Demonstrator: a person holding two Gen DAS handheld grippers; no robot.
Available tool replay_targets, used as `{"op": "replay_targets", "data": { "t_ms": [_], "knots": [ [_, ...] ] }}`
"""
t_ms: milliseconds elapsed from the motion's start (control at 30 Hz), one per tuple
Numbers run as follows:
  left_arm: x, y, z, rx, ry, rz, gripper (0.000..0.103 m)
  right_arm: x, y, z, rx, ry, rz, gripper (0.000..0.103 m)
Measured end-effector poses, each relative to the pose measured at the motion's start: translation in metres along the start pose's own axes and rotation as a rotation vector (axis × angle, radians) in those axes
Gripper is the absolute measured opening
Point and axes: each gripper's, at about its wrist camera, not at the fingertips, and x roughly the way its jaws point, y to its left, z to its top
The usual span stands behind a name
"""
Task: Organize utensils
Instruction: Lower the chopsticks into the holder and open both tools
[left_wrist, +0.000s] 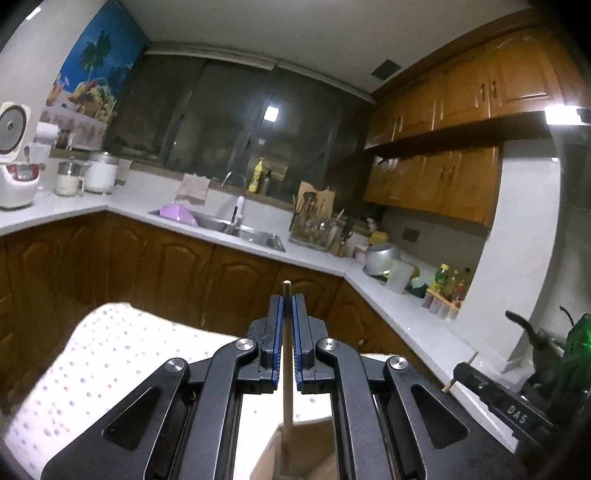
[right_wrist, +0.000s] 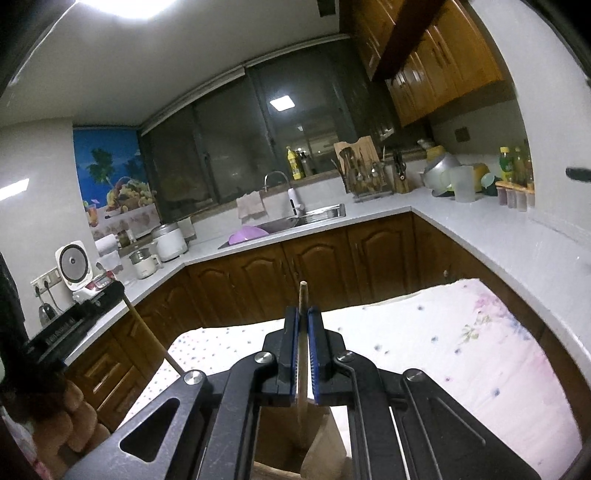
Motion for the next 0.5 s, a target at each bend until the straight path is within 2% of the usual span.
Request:
{"op": "replay_targets", "data": {
  "t_ms": [333, 500],
  "knots": [
    [0.021, 0.008, -0.029, 0.000, 0.109, 0.004, 0.005, 0.005, -0.013, -0.009, 0.018, 0.015, -0.027, 0.005],
    [0.019, 0.008, -0.028, 0.012, 0.117, 0.004, 0.005, 0.006, -0.015, -0.006, 0.029, 0.034, -0.029, 0.006]
  ]
}}
